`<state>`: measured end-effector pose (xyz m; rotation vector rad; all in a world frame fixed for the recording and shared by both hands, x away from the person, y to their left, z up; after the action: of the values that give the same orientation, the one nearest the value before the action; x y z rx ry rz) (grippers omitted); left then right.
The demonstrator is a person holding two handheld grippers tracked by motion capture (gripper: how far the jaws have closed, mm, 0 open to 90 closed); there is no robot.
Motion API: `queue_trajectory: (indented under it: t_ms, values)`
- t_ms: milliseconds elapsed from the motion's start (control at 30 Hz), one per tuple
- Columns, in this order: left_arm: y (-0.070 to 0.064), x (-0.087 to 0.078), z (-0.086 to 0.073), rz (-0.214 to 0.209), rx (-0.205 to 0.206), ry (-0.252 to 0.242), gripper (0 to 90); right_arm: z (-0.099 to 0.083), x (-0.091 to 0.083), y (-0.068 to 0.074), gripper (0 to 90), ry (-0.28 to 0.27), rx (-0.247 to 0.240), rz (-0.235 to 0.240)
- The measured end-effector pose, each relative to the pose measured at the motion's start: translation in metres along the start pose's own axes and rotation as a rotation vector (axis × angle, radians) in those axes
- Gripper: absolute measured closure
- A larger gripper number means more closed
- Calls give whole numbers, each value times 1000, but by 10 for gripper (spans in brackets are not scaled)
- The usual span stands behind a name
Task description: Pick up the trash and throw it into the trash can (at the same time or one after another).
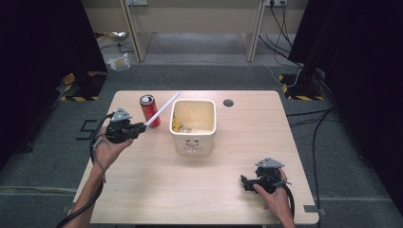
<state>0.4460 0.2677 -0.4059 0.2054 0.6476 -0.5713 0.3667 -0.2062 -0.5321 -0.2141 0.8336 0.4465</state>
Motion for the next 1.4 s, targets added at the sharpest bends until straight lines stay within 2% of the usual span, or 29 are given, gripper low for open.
queue_trajectory:
  t_ms: [67, 167, 400, 500, 733, 1067, 1400]
  values:
    - [1, -5, 2, 0, -1, -11, 794, 0, 0, 0, 0, 0, 0, 0]
    - [0, -14, 5, -24, 1, -23, 794, 0, 0, 0, 0, 0, 0, 0]
    - [-16, -25, 8, -75, 46, -27, 794, 0, 0, 0, 0, 0, 0, -1]
    - [-21, -26, 8, -104, 53, -24, 794, 0, 0, 0, 0, 0, 0, -1]
    - [-31, -26, 9, -133, 75, -20, 793, 0, 0, 0, 0, 0, 0, -1]
    - [-45, -26, 14, -152, 115, -12, 793, 0, 0, 0, 0, 0, -2, -1]
    - [-52, -20, 17, -168, 126, -5, 792, 0, 0, 0, 0, 1, -2, -1]
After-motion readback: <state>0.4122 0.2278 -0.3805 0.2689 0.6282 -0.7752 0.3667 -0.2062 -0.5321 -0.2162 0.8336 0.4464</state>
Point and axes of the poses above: each handheld gripper's, and its own axes: x roughly forward along the jaws, z roughly out of its top, y roughly to its left, the point moved 2 cm from there along x, roughly forward along the jaws, and after that the axes turned 3 degrees about y, right-handed, at the moved point
